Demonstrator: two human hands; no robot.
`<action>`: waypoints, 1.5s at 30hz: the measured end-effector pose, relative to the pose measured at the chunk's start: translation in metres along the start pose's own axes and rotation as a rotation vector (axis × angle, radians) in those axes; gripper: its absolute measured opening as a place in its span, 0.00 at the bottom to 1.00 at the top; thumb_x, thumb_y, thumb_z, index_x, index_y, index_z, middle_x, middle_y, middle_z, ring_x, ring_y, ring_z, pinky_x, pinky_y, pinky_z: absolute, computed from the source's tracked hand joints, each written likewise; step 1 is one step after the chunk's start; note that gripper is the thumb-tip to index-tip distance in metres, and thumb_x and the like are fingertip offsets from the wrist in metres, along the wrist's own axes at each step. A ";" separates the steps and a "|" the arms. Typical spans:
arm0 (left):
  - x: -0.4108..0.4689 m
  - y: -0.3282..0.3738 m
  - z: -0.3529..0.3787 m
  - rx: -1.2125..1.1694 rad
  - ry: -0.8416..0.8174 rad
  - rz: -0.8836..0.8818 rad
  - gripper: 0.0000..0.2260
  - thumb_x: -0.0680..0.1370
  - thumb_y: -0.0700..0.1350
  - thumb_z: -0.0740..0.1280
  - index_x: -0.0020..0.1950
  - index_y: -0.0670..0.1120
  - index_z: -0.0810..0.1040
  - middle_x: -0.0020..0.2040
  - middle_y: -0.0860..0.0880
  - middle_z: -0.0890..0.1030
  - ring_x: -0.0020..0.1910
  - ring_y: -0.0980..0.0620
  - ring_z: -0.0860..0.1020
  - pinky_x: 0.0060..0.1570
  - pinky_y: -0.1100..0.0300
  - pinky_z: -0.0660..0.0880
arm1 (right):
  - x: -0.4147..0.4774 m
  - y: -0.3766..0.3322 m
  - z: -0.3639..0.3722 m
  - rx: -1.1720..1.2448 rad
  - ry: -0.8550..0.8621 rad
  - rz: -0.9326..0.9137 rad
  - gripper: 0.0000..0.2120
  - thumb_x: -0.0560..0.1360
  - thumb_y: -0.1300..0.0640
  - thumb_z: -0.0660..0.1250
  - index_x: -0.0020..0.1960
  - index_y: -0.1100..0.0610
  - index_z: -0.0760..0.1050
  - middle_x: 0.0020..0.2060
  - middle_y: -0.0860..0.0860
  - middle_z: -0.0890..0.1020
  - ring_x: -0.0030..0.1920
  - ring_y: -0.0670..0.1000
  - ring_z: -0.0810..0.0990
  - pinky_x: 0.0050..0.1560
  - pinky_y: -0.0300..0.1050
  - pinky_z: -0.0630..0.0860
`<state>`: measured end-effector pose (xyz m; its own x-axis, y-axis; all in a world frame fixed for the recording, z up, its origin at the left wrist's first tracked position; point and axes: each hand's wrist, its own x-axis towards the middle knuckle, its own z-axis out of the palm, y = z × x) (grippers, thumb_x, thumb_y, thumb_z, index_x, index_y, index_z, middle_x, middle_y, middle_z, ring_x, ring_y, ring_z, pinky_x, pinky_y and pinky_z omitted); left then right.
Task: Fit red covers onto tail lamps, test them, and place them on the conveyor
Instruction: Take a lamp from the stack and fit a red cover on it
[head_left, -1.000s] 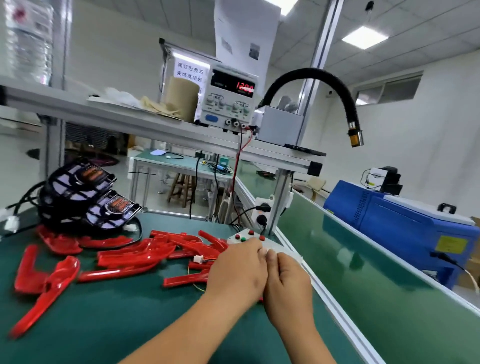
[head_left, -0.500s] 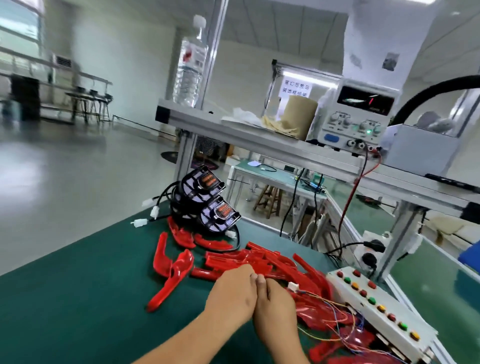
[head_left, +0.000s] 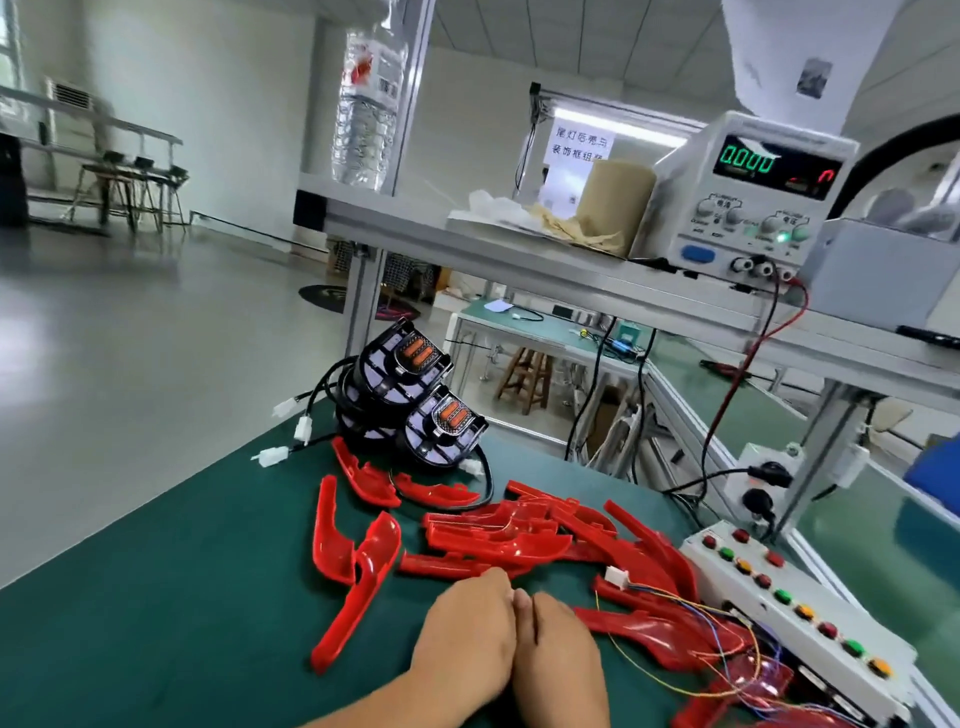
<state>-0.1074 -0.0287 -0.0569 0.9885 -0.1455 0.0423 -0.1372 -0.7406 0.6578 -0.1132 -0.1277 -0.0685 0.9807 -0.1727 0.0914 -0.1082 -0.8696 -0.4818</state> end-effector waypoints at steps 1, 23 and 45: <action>0.001 -0.001 0.000 0.010 -0.014 0.011 0.12 0.84 0.53 0.51 0.46 0.48 0.67 0.52 0.46 0.79 0.52 0.45 0.77 0.48 0.55 0.69 | 0.000 0.000 0.000 -0.003 0.004 0.007 0.17 0.83 0.45 0.48 0.37 0.46 0.61 0.45 0.46 0.74 0.46 0.47 0.70 0.44 0.43 0.63; 0.019 -0.013 -0.003 -0.156 -0.095 -0.013 0.11 0.83 0.49 0.54 0.42 0.48 0.69 0.40 0.53 0.74 0.36 0.59 0.68 0.32 0.62 0.60 | -0.008 0.000 0.008 0.017 0.073 -0.031 0.19 0.82 0.43 0.51 0.34 0.48 0.58 0.34 0.43 0.66 0.40 0.45 0.67 0.40 0.43 0.60; 0.048 -0.012 -0.036 -0.176 0.055 0.095 0.12 0.79 0.45 0.61 0.35 0.50 0.75 0.39 0.48 0.82 0.44 0.44 0.82 0.48 0.53 0.79 | -0.008 0.007 0.010 0.175 0.152 -0.124 0.20 0.82 0.46 0.55 0.32 0.52 0.62 0.31 0.46 0.70 0.34 0.46 0.68 0.41 0.49 0.67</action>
<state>-0.0559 -0.0033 -0.0356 0.9743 -0.1697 0.1482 -0.2214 -0.5985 0.7699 -0.1201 -0.1276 -0.0811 0.9475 -0.1489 0.2830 0.0543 -0.7972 -0.6012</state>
